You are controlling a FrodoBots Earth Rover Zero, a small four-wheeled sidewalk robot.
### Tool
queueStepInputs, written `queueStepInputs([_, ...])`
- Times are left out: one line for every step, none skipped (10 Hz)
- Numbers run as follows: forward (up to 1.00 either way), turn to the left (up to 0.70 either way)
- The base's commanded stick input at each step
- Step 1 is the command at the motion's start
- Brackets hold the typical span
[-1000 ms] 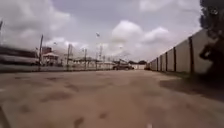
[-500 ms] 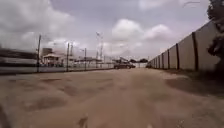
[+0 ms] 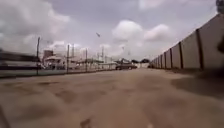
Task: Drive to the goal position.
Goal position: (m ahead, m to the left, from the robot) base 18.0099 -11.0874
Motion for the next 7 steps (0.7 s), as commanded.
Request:
queueStepInputs([0.7, 0.0])
queueStepInputs([0.7, 0.0])
queueStepInputs([0.7, 0.0])
queueStepInputs([0.7, 0.0])
queueStepInputs([0.7, 0.0])
queueStepInputs([0.7, 0.0])
queueStepInputs([0.7, 0.0])
